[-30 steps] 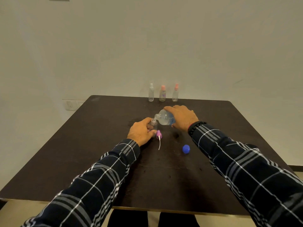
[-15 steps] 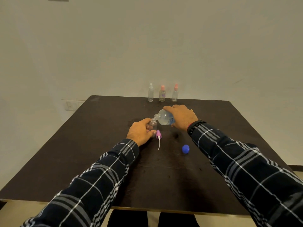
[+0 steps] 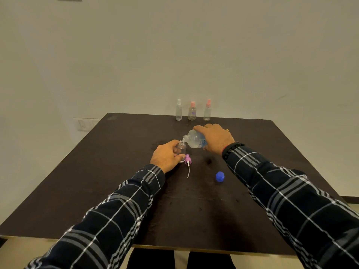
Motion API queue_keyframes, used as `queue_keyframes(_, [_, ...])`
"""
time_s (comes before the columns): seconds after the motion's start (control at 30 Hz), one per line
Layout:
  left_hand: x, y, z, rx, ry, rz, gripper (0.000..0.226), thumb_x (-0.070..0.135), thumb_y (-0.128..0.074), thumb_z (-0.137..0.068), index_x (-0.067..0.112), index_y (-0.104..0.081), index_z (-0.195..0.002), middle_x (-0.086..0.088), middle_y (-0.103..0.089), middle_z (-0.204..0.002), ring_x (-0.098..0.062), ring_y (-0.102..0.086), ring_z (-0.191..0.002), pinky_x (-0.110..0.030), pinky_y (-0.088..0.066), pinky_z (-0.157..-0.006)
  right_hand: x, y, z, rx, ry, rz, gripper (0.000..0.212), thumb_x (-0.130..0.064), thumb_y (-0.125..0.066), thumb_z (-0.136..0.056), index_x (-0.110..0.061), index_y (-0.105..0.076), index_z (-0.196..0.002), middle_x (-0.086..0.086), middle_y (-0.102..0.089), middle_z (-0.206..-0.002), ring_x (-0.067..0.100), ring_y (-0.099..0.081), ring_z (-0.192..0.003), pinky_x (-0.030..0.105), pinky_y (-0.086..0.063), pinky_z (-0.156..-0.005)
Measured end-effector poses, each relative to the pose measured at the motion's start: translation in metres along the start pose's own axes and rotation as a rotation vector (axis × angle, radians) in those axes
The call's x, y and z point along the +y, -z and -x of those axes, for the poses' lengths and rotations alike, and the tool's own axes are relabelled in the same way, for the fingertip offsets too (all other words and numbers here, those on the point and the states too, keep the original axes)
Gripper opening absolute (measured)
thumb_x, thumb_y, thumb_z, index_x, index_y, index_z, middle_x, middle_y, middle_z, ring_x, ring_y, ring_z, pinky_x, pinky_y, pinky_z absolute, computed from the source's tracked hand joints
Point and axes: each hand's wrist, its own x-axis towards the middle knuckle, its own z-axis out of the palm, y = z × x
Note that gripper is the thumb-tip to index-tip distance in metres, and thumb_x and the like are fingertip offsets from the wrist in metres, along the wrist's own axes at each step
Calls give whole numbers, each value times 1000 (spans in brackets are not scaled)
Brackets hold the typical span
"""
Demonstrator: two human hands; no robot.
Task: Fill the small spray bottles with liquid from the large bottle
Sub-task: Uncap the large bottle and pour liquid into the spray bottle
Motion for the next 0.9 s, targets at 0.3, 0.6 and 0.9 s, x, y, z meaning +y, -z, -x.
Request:
queue_keyframes(0.3, [-2, -2, -2, -4, -18, -16, 40, 32, -71, -91, 26, -56, -128, 17, -58, -89, 5, -52, -76, -12, -35, -64, 1, 0, 0, 21, 4, 18, 77, -29, -77, -86, -32, -34, -150, 7, -53, -139, 32, -49, -129, 53, -49, -101])
queue_keyframes(0.6, [-3, -2, 0, 26, -23, -11, 37, 35, -72, -90, 26, -58, -123, 19, -57, -81, 7, -52, -73, -10, -31, -61, 1, -1, 1, 21, 2, 20, 74, -30, -75, -88, -33, -34, -150, 7, -52, -139, 34, -48, -129, 55, -49, -99])
queue_keyframes(0.9, [-3, -1, 0, 15, -19, -9, 41, 38, -72, -89, 26, -57, -126, 16, -60, -93, -1, -56, -82, -17, -39, -70, 0, 0, 0, 28, 3, 37, 75, -30, -75, -88, -33, -34, -150, 7, -52, -139, 33, -48, -129, 54, -49, -100])
